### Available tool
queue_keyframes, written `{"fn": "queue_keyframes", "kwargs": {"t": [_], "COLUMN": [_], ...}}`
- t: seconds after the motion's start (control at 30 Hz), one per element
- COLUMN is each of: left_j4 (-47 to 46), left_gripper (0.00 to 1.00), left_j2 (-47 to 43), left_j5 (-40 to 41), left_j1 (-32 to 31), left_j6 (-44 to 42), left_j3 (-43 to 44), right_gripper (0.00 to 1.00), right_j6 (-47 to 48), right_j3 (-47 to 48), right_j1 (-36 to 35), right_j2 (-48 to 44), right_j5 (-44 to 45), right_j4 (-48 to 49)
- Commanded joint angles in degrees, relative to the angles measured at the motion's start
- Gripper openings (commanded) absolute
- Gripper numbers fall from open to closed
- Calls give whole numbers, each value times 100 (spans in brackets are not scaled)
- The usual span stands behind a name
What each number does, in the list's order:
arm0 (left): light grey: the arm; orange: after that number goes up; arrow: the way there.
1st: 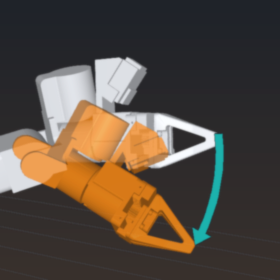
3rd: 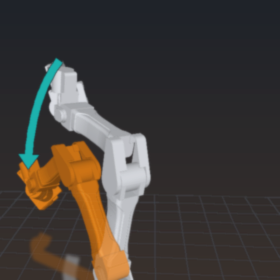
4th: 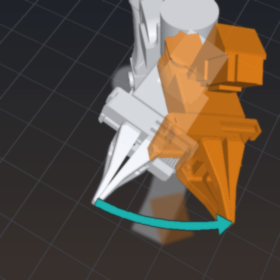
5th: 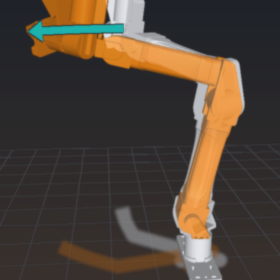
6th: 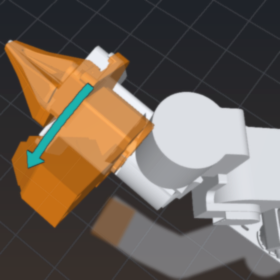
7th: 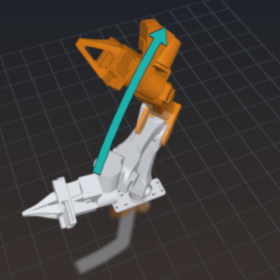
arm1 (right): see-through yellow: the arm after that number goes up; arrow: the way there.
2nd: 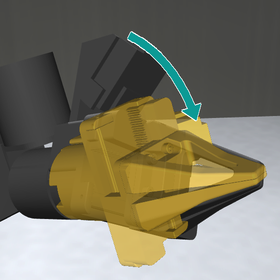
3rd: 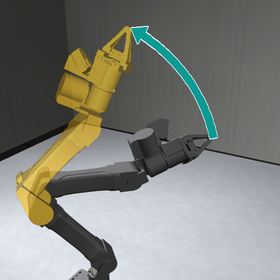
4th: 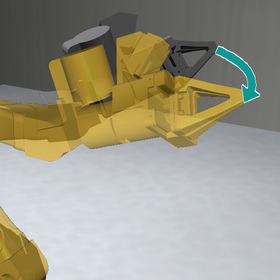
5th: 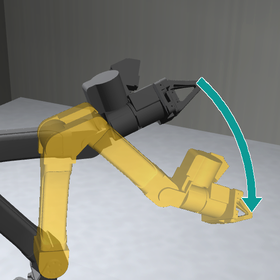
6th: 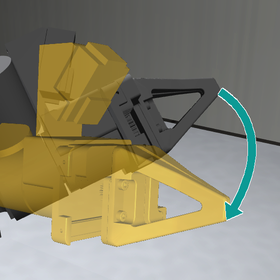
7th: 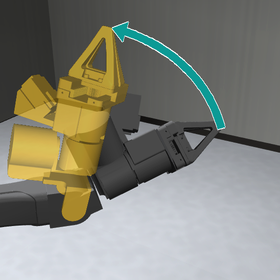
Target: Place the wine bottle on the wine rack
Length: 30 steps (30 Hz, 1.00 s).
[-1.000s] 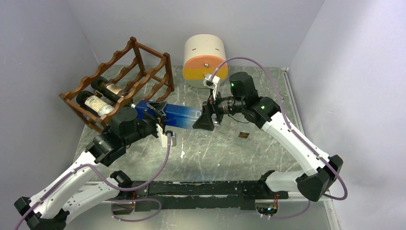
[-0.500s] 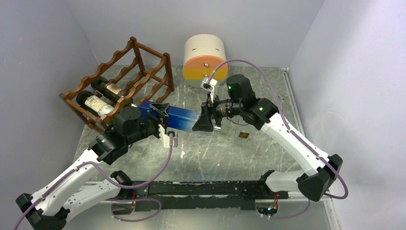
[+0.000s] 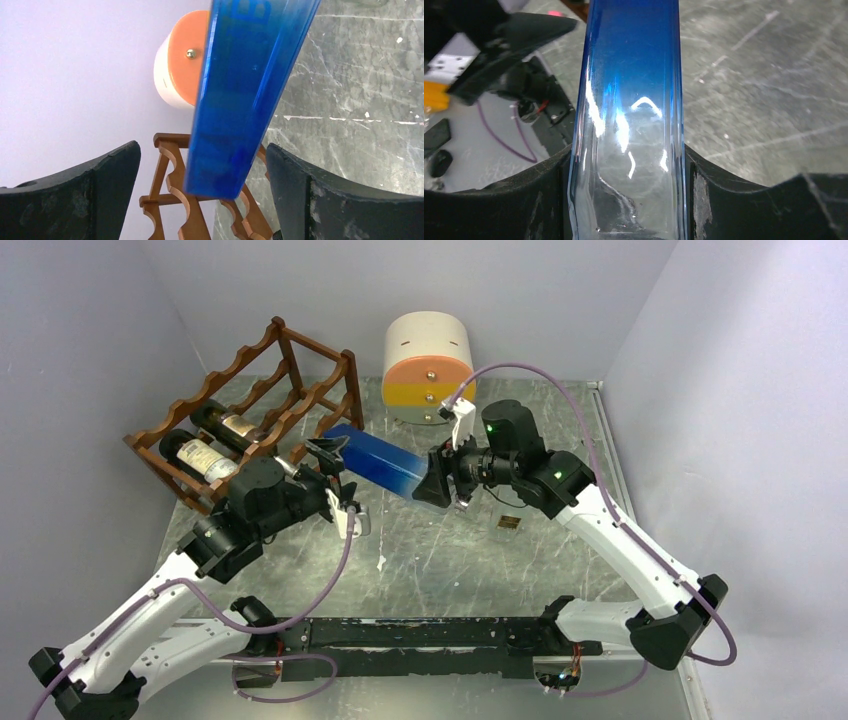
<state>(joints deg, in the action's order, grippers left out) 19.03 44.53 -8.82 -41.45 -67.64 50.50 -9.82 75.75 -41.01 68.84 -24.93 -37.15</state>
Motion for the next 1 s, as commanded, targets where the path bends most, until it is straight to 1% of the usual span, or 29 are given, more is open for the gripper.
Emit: {"fn": "queue_keyframes", "kwargs": {"t": [0.0, 0.1, 0.17, 0.33, 0.4, 0.43, 0.47, 0.57, 0.67, 0.73, 0.83, 0.97], "left_j4": [-157, -267, -397, -663, -953, -1238, -1477, -1641, -1361, -1423, -1625, -1492], "left_gripper": [98, 98, 98, 98, 98, 98, 98, 98, 98, 98, 98, 98], "left_j2": [53, -4, -80, -234, -295, -306, -305, -189, -34, -42, -115, -145], "left_j5": [-96, -84, -79, -15, 174, 393, 652, 1335, 1846, 2038, 1896, 2019], "left_j1": [9, 11, 12, 7, 13, 10, 14, 11, 12, 7, 18, 11], "left_j6": [233, 406, 668, 1745, 2500, 3340, 3947, 5466, 6462, 6968, 7189, 7226], "left_j3": [271, 290, 292, 490, 538, 529, 509, 615, 871, 892, 866, 1082], "right_gripper": [0, 0, 0, 0, 0, 0, 0, 0, 0, 0, 0, 0], "right_j6": [-153, -128, -95, 25, 56, 71, 81, 97, 110, 140, 190, 142], "right_j3": [431, 364, 288, 37, -99, -148, -196, -324, -454, -539, -637, -736], "right_j1": [16, 15, 19, 18, 25, 19, 21, 21, 24, 22, 17, 21], "right_j2": [-209, -260, -281, -269, -242, -221, -207, -148, -122, -68, 49, 221], "right_j5": [719, 881, 890, 931, 948, 958, 941, 879, 831, 756, 654, 589], "right_j4": [497, 510, 542, 718, 818, 866, 938, 1144, 1421, 1615, 1905, 2296]}}
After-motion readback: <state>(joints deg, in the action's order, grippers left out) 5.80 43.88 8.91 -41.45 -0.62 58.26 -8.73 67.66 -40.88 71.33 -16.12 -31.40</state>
